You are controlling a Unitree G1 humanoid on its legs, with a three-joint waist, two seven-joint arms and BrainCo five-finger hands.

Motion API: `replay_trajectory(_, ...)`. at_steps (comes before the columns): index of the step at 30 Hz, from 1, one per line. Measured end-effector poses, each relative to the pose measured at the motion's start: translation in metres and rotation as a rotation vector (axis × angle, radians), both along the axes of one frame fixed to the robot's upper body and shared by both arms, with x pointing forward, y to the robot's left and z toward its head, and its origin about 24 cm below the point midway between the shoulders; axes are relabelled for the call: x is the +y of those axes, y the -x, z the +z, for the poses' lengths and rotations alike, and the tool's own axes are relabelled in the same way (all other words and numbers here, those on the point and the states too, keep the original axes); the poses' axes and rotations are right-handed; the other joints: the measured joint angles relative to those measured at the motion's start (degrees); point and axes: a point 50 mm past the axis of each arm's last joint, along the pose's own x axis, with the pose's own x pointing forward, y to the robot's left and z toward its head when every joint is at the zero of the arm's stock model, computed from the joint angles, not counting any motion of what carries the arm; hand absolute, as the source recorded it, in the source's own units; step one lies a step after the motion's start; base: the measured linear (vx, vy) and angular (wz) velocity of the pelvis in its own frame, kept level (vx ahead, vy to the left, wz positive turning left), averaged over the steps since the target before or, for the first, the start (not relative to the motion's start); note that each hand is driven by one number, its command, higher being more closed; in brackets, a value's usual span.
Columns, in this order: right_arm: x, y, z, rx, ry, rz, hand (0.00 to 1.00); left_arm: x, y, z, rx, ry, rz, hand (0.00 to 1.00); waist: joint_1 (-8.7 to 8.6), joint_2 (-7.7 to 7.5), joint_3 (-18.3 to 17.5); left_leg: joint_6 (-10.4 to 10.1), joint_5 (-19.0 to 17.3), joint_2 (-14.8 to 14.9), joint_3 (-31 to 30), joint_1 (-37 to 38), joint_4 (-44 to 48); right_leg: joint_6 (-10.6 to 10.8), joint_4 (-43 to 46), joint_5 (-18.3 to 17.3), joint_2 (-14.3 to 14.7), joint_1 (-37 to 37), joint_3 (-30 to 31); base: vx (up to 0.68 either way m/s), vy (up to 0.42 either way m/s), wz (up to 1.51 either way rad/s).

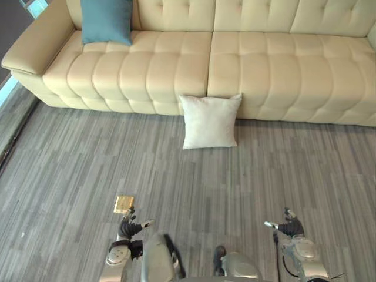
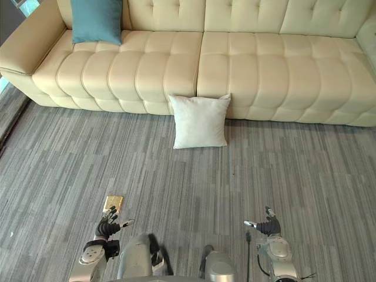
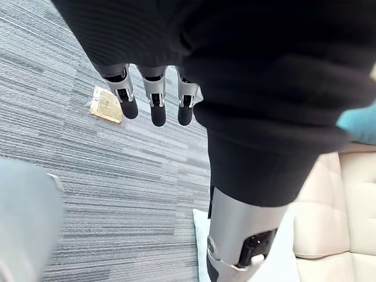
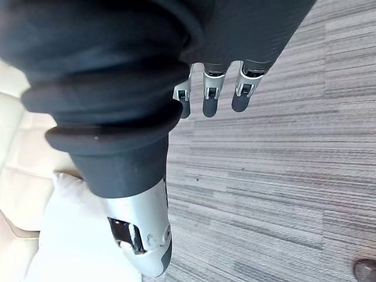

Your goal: Pick up cushions and gather them together orderly.

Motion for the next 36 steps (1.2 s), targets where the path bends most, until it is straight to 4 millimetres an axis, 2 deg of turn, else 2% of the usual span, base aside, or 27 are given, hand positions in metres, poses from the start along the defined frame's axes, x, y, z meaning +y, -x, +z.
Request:
replay_trajectory(1, 0.005, 0.001, -0.003, 0.004, -0.014, -0.001, 0.0, 0.002, -0.001, 0.0, 0.005, -0.005, 0.001, 0.0, 0.28, -1.43, -0.83, 0.71, -3.17, -1.26, 0.58, -0.79, 2.6, 0.13, 1.29, -0.02, -1.84, -0.56, 1.09, 0.57, 0.227, -0.36)
replay_trajectory(2, 0.007, 0.003, -0.005, 0.012, -0.019, -0.002, 0.0, 0.0, -0.005, 0.001, -0.008, -0.001, -0.006, 0.0, 0.19, -2.94, -1.37, 2.41, -6.96, -2.12, 2.6, -1.26, 6.34, 0.29, 8.09, 0.0, -4.25, -3.5, 3.38, 0.57, 0.236, -0.27)
replay_trajectory(3, 0.007, 0.004, -0.005, 0.016, -0.018, -0.001, 0.0, 0.0, -0.004, 0.001, -0.004, 0.0, -0.006, 0.0, 0.23, -3.34, -1.36, 2.48, -8.62, -2.52, 3.15, -0.74, 7.72, 0.67, 12.8, 0.17, -5.12, -4.96, 4.37, 0.56, 0.25, -0.3)
replay_trajectory(4, 0.009, 0.005, -0.007, 0.021, -0.024, -0.001, 0.0, 0.001, 0.0, -0.002, 0.015, -0.003, -0.004, 0.0, -0.18, -4.23, -1.17, 3.01, -12.03, -3.64, 4.15, 1.75, 9.19, 5.19, 24.59, 2.8, -7.18, -8.87, 5.58, 0.56, 0.257, -0.16)
replay_trajectory(5, 0.013, 0.005, -0.008, 0.024, -0.032, 0.005, 0.0, 0.004, 0.002, -0.003, 0.025, -0.011, -0.006, 0.0, -1.05, -4.86, -1.1, 3.75, -14.58, -4.58, 4.58, 4.69, 9.09, 9.18, 34.02, 7.14, -8.88, -11.91, 6.49, 0.66, 0.254, -0.13)
replay_trajectory(6, 0.016, 0.004, -0.009, 0.028, -0.037, 0.02, 0.0, 0.008, 0.003, -0.003, 0.04, -0.025, -0.008, 0.0, -1.27, -5.01, -1.0, 4.24, -17.18, -5.04, 4.9, 8.81, 8.7, 8.99, 45.39, 8.45, -10.04, -16.57, 6.0, 0.56, 0.171, -0.12)
replay_trajectory(8, 0.021, 0.002, -0.009, 0.03, -0.038, 0.048, 0.0, 0.012, 0.003, -0.002, 0.044, -0.043, -0.013, 0.0, -1.68, -4.31, -0.95, 3.9, -18.86, -4.64, 5.68, 15.89, 5.71, 3.09, 50.23, 5.0, -10.21, -21.74, 2.59, 0.58, 0.081, -0.22)
replay_trajectory(9, 0.024, -0.003, -0.008, 0.021, -0.038, 0.066, 0.0, 0.015, 0.002, 0.0, 0.038, -0.058, -0.01, 0.0, -2.13, -3.63, -0.68, 3.38, -18.82, -4.13, 6.27, 20.03, 3.04, 0.77, 47.34, 3.33, -9.72, -24.79, -0.73, 0.62, 0.028, -0.15)
replay_trajectory(10, 0.025, -0.005, -0.008, 0.019, -0.038, 0.075, 0.0, 0.017, 0.001, 0.0, 0.035, -0.064, -0.009, 0.0, -2.49, -3.12, -0.39, 3.25, -18.88, -3.81, 6.44, 21.61, 2.0, -0.21, 44.72, 2.64, -9.32, -26.37, -2.33, 0.61, -0.034, -0.12)
replay_trajectory(12, 0.024, -0.011, -0.004, 0.002, -0.031, 0.082, 0.0, 0.017, -0.007, 0.003, 0.016, -0.068, -0.013, 0.0, -2.75, -2.61, -0.1, 3.07, -18.93, -2.19, 7.29, 25.28, -0.32, -0.01, 30.0, 2.47, -6.18, -31.47, -4.79, 0.45, -0.069, 0.01)
replay_trajectory(13, 0.022, -0.012, -0.003, -0.001, -0.026, 0.078, 0.0, 0.021, -0.011, 0.006, 0.005, -0.078, -0.014, 0.0, -2.94, -2.27, 0.09, 1.71, -18.9, -1.53, 7.48, 26.74, -1.19, 0.08, 16.9, 6.9, -4.21, -32.36, -4.43, 0.52, -0.11, 0.29)
replay_trajectory(14, 0.019, -0.003, -0.007, 0.022, -0.023, 0.068, 0.0, 0.022, -0.009, 0.005, 0.01, -0.08, -0.012, 0.0, -3.13, -3.51, -0.46, -1.44, -19.96, -2.0, 7.57, 28.91, -1.75, -0.45, 5.54, 14.85, -2.74, -32.19, -2.77, 0.54, -0.125, 0.34)
replay_trajectory(15, 0.017, 0.003, -0.009, 0.039, -0.021, 0.064, 0.0, 0.022, -0.006, 0.003, 0.021, -0.079, -0.008, 0.0, -3.14, -3.99, -0.7, -3.23, -21.11, -2.52, 7.38, 29.81, -1.65, -1.29, 3.57, 21.32, -2.45, -32.09, -1.61, 0.58, -0.17, 0.28)
replay_trajectory(16, 0.01, 0.007, -0.01, 0.068, -0.004, 0.059, 0.0, 0.014, -0.004, -0.004, 0.051, -0.048, 0.005, 0.0, -3.14, -2.47, -0.61, -5.11, -22.68, -0.99, 6.37, 31.87, -0.89, -4.3, 9.42, 24.51, -1.75, -33.1, -0.75, 0.55, -0.167, 0.17)
replay_trajectory(18, 0.006, 0.002, -0.007, 0.065, 0.003, 0.062, 0.0, 0.009, 0.0, -0.007, 0.066, -0.03, 0.006, 0.0, -3.95, -0.98, -1.19, -7.94, -20.49, 1.1, 5.46, 30.85, 4.23, -5.56, 15.88, 17.39, -1.42, -34.04, -1.37, 0.56, -0.191, 0.13)
replay_trajectory(19, 0.005, 0.001, -0.006, 0.059, 0.004, 0.061, 0.0, 0.007, 0.0, -0.008, 0.065, -0.025, 0.006, 0.0, -4.07, -0.57, -1.29, -8.67, -19.66, 1.98, 4.8, 29.46, 7.17, -5.69, 16.78, 15.78, -1.44, -33.68, -1.93, 0.47, -0.208, 0.27)
replay_trajectory(20, 0.004, 0.002, -0.006, 0.063, 0.001, 0.056, 0.0, 0.004, -0.003, -0.008, 0.058, -0.017, 0.003, 0.0, -4.4, -0.42, -1.2, -8.6, -16.17, 3.61, 4.07, 26.26, 15.55, -6.09, 16.79, 13.74, -1.41, -31.73, -2.75, 0.34, -0.178, 0.3)
replay_trajectory(21, 0.004, 0.003, -0.007, 0.067, 0.0, 0.055, 0.0, 0.002, -0.003, -0.008, 0.058, -0.013, 0.003, 0.0, -4.34, -0.37, -1.08, -8.53, -14.56, 5.05, 3.96, 24.39, 20.55, -6.33, 15.67, 13.39, -1.19, -29.82, -3.19, 0.45, -0.243, 0.27)
replay_trajectory(22, 0.005, 0.005, -0.008, 0.069, -0.005, 0.051, 0.0, -0.001, -0.002, -0.009, 0.06, -0.002, 0.003, 0.0, -3.79, -0.42, -0.71, -6.81, -16.23, 8.24, 4.97, 20.94, 29.81, -6.51, 11.55, 13.27, 0.09, -23.97, -3.99, 0.33, -0.176, 0.09)
replay_trajectory(23, 0.005, 0.005, -0.008, 0.066, -0.006, 0.05, 0.0, -0.003, -0.002, -0.01, 0.06, 0.004, 0.004, 0.0, -3.36, -0.46, -0.71, -6.26, -16.9, 8.51, 5.36, 19.73, 31.1, -6.56, 10.07, 13.28, 0.14, -22.04, -4.42, 0.35, -0.163, 0.09)
replay_trajectory(25, 0.002, 0.001, -0.005, 0.05, 0.002, 0.042, 0.0, -0.012, -0.004, -0.01, 0.049, 0.029, -0.004, 0.0, -2.45, -1.05, -0.56, -4.36, -18.03, 7.24, 7.28, 15.35, 25.27, -6.56, 6.31, 13.3, 0.15, -18.37, -4.51, 0.24, -0.048, 0.02)
replay_trajectory(27, 0.004, -0.005, -0.003, 0.035, -0.001, 0.046, 0.0, -0.012, -0.002, -0.011, 0.056, 0.029, -0.001, 0.0, -2.24, -0.29, -0.8, -4.3, -18.0, 4.64, 7.28, 13.34, 14.5, -6.15, 5.2, 13.53, 0.33, -18.31, -3.58, 0.18, 0.036, -0.26)
replay_trajectory(28, 0.005, -0.007, -0.002, 0.03, -0.001, 0.049, 0.0, -0.012, 0.0, -0.011, 0.06, 0.029, 0.0, 0.0, -2.18, 0.4, -0.69, -4.58, -16.27, 3.53, 7.11, 13.5, 6.4, -5.49, 4.76, 13.53, 1.05, -18.36, -2.75, 0.13, 0.06, -0.37)
replay_trajectory(29, 0.004, -0.007, -0.002, 0.029, 0.001, 0.049, 0.0, -0.012, 0.001, -0.012, 0.064, 0.029, 0.0, 0.0, -2.19, 1.36, -0.82, -4.26, -14.33, 3.3, 6.95, 13.71, 3.68, -5.15, 4.78, 13.37, 1.64, -18.45, -2.48, 0.17, 0.124, -0.45)
replay_trajectory(30, 0.006, -0.008, -0.002, 0.031, -0.004, 0.048, 0.0, -0.009, 0.003, -0.012, 0.07, 0.022, 0.003, 0.0, -1.85, 1.69, -0.56, -2.39, -12.57, 3.24, 6.85, 14.14, 2.21, -4.48, 5.33, 12.95, 2.1, -19.02, -1.28, 0.14, 0.152, -0.45)
replay_trajectory(34, 0.008, -0.01, -0.002, 0.028, -0.002, 0.059, 0.0, -0.004, -0.009, -0.007, 0.041, -0.001, -0.005, 0.0, -1.57, -0.24, -0.22, -1.29, -13.31, 1.07, 9.91, 13.98, 0.37, -2.1, 5.89, 12.62, 0.34, -21.7, 1.51, 0.12, 0.144, -0.29)
replay_trajectory(36, 0.01, -0.031, 0.009, -0.032, 0.019, 0.076, 0.0, 0.001, -0.025, 0.002, -0.004, -0.024, -0.019, 0.0, -2.2, -1.09, 0.97, -0.11, -14.07, 0.51, 10.87, 9.31, 4.05, -1.39, 9.79, 12.14, -0.6, -26.98, 2.94, 0.06, 0.117, -0.26)
